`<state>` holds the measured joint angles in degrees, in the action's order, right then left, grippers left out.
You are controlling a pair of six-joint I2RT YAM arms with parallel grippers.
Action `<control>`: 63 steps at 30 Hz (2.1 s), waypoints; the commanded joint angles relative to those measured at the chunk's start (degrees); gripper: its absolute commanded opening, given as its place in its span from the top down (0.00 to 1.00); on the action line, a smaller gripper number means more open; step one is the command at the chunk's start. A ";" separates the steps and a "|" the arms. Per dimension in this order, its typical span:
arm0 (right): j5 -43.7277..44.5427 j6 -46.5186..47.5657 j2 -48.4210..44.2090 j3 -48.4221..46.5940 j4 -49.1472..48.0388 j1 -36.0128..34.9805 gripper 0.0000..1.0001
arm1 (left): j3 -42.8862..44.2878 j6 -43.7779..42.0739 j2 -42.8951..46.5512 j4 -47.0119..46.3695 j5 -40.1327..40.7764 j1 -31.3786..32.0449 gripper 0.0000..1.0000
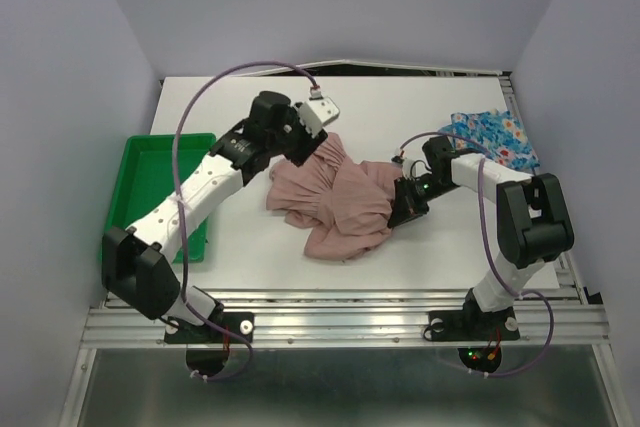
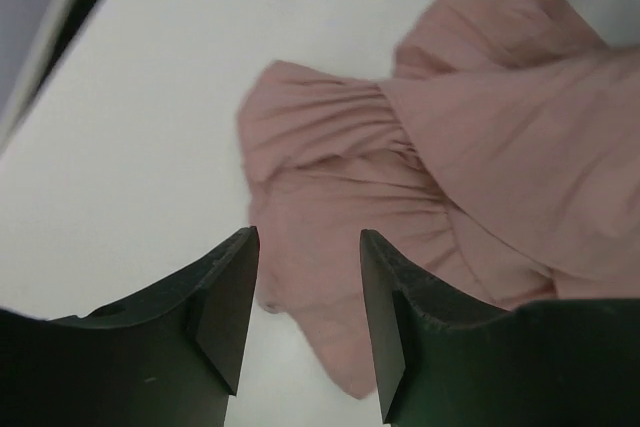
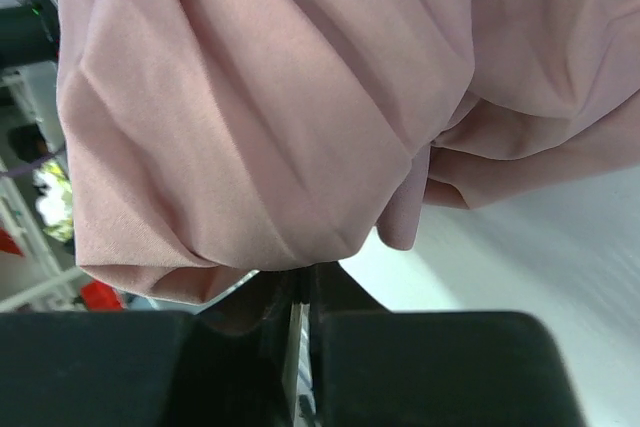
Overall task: Fold and stack the skirts
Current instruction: Fold the skirt
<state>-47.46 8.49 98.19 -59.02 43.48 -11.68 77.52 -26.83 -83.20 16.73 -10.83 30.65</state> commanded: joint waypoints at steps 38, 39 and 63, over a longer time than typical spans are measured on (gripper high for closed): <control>-0.70 -4.62 -2.04 1.37 -1.74 0.26 0.99 | -27.24 22.17 -3.03 -11.54 -22.13 11.71 0.39; -0.61 -4.54 -2.04 1.37 -1.65 0.26 0.99 | -27.59 22.35 -2.59 -11.72 -22.22 11.71 0.39; -0.17 -2.51 -1.69 1.37 -0.59 0.26 0.87 | -26.28 25.87 1.28 -17.88 -26.26 6.00 1.00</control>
<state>-47.75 4.84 98.28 -57.47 42.68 -11.68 49.76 -0.47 -85.62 -1.43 -38.13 39.05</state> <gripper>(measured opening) 0.114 0.024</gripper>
